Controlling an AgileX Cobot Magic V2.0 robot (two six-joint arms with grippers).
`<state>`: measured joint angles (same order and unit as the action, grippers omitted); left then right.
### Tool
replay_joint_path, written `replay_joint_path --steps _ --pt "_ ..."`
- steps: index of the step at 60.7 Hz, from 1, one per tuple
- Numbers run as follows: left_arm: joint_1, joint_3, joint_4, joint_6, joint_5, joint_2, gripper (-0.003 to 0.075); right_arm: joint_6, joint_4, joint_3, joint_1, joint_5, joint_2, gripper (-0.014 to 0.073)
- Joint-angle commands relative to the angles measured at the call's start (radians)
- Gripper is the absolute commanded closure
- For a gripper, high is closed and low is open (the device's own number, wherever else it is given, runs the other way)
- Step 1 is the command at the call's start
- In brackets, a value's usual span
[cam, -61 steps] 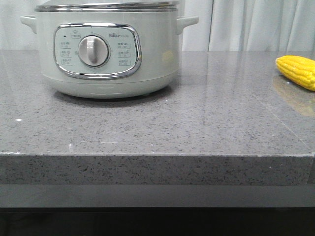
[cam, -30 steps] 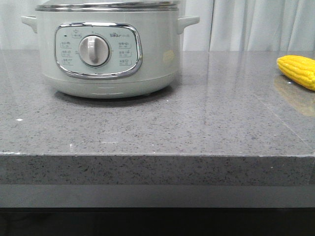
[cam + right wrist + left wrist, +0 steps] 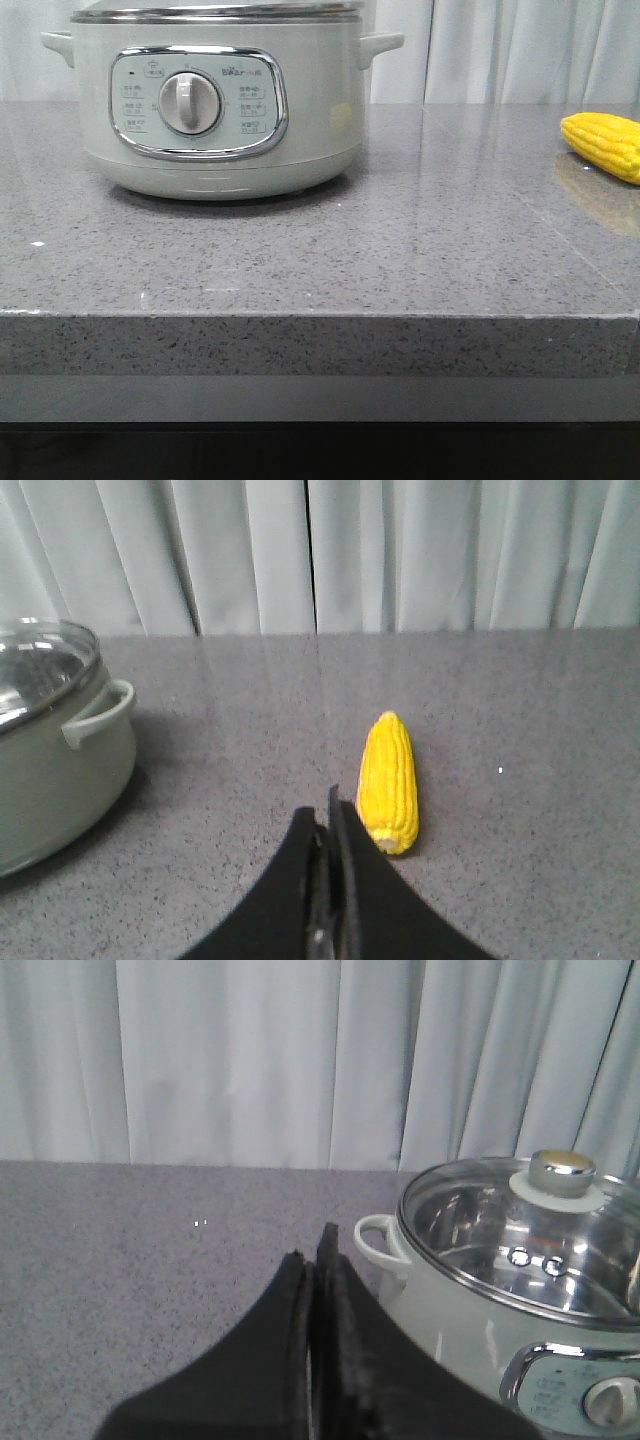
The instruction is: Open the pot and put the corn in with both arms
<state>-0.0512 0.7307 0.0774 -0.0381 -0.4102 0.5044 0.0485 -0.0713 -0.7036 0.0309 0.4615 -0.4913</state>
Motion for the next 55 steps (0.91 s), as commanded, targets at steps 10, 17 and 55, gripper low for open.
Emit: replay_joint_path --steps 10,17,55 --pt "0.001 0.038 0.007 0.002 0.042 0.137 0.0741 -0.010 0.013 -0.038 -0.006 -0.018 -0.169 0.0659" --pt "0.001 0.038 0.007 0.002 0.044 0.188 0.0741 -0.010 0.013 -0.038 -0.006 -0.012 -0.225 0.0659" --pt "0.001 0.038 0.007 0.002 0.060 0.247 0.0169 -0.011 0.013 -0.038 -0.006 0.011 -0.262 0.0048"
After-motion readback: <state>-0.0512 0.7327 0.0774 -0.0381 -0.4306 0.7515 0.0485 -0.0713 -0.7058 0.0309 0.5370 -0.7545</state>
